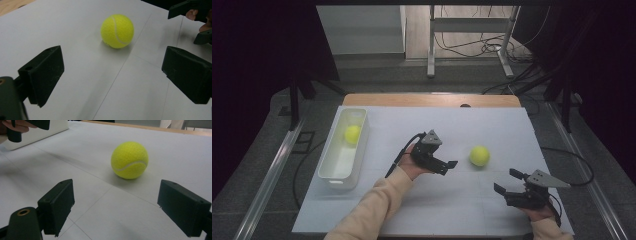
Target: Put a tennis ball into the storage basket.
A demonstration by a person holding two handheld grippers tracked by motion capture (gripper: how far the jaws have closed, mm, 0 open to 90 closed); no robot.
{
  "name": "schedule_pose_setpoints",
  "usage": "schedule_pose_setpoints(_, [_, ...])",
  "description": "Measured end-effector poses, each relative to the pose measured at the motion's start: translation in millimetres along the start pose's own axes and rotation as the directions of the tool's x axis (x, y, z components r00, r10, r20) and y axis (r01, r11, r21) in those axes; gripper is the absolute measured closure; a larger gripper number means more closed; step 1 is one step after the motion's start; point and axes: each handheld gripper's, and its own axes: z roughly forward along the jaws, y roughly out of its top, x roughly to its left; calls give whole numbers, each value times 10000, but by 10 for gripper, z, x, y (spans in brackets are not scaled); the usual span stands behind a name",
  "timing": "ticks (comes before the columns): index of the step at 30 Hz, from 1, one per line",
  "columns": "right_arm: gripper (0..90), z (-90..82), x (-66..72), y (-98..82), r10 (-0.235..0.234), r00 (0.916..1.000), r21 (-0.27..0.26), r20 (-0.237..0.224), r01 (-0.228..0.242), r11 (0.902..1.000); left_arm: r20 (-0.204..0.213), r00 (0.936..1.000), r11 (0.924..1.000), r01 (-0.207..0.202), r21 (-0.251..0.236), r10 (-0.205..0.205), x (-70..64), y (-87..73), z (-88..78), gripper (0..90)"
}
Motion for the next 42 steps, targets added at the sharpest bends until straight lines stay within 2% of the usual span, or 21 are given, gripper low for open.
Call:
schedule_pose_setpoints(8, [144,0,1,1,-13,10000,-8,-28,13,10000,-157,9999,10000,-57,-9,57,-11,30,86,53])
schedule_pose_setpoints(12, [144,3,-1,1,-23,10000,-32,-16,23,10000,-419,9990,9999,-144,24,145,-13,34,153,73])
schedule_pose_setpoints(16, [144,8,-1,2,-52,10000,-14,-7,52,10000,-388,9990,9997,-211,103,215,-1,42,228,71])
schedule_pose_setpoints(21, [144,4,-3,3,-57,10000,-3,-20,57,10000,-58,9995,9993,-296,229,297,7,66,317,71])
schedule_pose_setpoints(29, [144,5,-2,3,-52,10000,-26,-24,52,10000,137,9989,9986,-442,289,438,9,115,415,70])
schedule_pose_setpoints(42, [144,5,-4,4,-53,10000,-37,-44,53,10000,369,9992,9986,-193,500,175,24,168,547,71])
